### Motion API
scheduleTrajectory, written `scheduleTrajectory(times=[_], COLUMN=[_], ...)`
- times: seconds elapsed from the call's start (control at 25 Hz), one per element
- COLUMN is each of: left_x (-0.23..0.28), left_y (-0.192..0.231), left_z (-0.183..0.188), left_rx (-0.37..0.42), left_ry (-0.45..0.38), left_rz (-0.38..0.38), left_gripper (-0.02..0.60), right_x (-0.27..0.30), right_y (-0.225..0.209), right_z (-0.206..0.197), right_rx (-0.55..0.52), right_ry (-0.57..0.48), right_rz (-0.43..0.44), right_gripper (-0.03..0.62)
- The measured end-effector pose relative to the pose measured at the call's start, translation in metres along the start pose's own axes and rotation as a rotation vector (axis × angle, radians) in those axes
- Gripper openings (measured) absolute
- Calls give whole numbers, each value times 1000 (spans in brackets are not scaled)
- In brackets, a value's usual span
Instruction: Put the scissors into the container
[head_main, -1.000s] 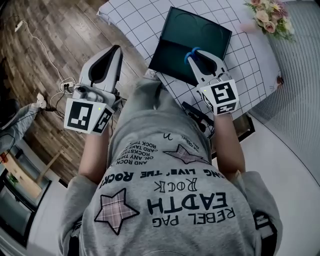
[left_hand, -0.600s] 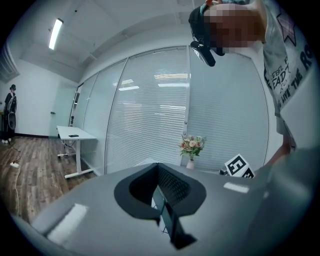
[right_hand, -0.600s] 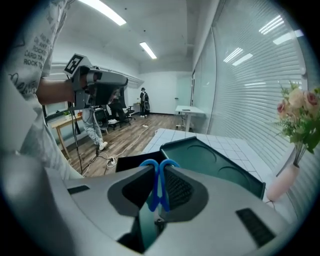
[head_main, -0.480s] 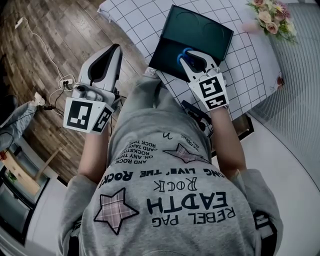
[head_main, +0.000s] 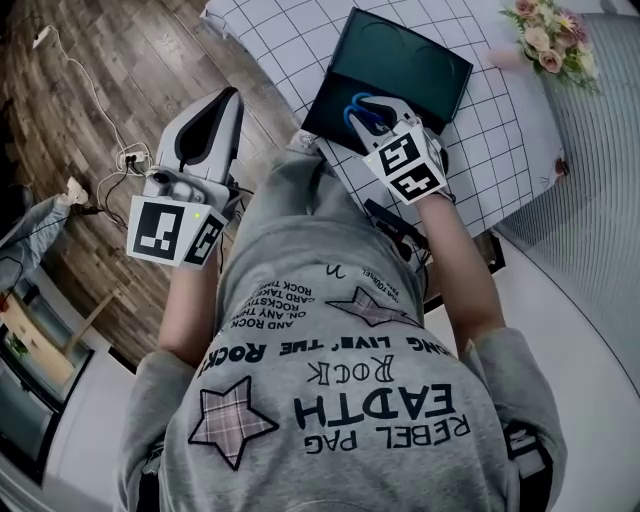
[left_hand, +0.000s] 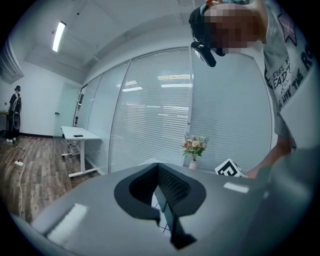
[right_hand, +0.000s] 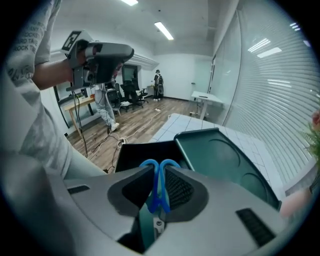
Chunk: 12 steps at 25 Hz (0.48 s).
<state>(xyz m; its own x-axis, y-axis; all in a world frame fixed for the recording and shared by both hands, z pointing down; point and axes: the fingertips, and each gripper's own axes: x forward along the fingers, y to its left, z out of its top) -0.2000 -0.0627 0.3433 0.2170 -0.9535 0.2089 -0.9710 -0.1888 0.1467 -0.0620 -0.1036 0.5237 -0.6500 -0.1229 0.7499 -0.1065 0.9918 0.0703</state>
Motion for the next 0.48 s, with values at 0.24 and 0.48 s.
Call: scheduleTrajectory(times=[0.24,0.48], left_x=[-8,-14], left_y=[7,10], left_z=[-2,-4], left_rx=[-8,-15], left_ry=[-3,-7], left_rz=[25,36], left_gripper=[2,2], right_x=[22,37], right_y=[4,8], right_z=[-11,-26], right_rx=[-5,-9], right_ry=[98,178], right_rz=[41,62], right_gripper=[78,78])
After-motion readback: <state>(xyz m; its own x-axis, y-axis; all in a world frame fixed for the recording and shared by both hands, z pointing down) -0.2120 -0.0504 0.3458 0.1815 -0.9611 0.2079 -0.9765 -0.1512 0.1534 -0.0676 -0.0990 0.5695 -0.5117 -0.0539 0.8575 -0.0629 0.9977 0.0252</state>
